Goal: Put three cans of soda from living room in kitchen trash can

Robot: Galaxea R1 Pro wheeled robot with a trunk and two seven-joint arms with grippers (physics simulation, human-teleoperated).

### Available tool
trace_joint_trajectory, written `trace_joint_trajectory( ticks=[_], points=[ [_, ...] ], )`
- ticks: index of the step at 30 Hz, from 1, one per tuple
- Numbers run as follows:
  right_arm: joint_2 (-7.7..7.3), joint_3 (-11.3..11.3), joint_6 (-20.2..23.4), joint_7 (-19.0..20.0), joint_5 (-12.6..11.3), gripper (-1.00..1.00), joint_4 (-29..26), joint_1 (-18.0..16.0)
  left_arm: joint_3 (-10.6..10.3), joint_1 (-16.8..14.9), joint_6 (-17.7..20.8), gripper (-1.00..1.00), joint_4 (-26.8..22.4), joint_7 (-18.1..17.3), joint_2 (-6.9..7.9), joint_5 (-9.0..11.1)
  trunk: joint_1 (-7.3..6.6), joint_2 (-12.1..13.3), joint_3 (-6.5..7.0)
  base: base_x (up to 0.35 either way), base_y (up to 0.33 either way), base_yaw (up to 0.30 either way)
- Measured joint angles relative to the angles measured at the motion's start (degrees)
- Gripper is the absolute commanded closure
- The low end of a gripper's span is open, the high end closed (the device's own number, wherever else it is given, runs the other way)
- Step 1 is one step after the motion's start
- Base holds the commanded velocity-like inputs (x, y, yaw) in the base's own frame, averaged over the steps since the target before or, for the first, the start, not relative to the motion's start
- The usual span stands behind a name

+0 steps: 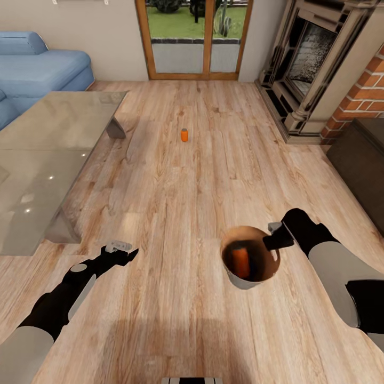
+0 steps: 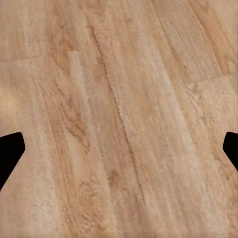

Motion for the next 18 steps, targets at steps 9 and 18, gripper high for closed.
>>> trace_joint_trajectory(
  ticks=[9,18],
  points=[
    [0.02,-0.1,0.3,0.2,-1.0,1.0,-0.4,0.0,0.0,0.0,0.0,-1.0,0.0,0.0,-0.06,0.0,0.0,0.0,0.0,0.0,0.0,0.0],
    [-0.03,-0.1,0.6,0.2,-1.9,1.0,-0.5,0.0,0.0,0.0,0.0,-1.0,0.0,0.1,-0.08,0.0,0.0,0.0,0.0,0.108,0.0,0.0]
  ],
)
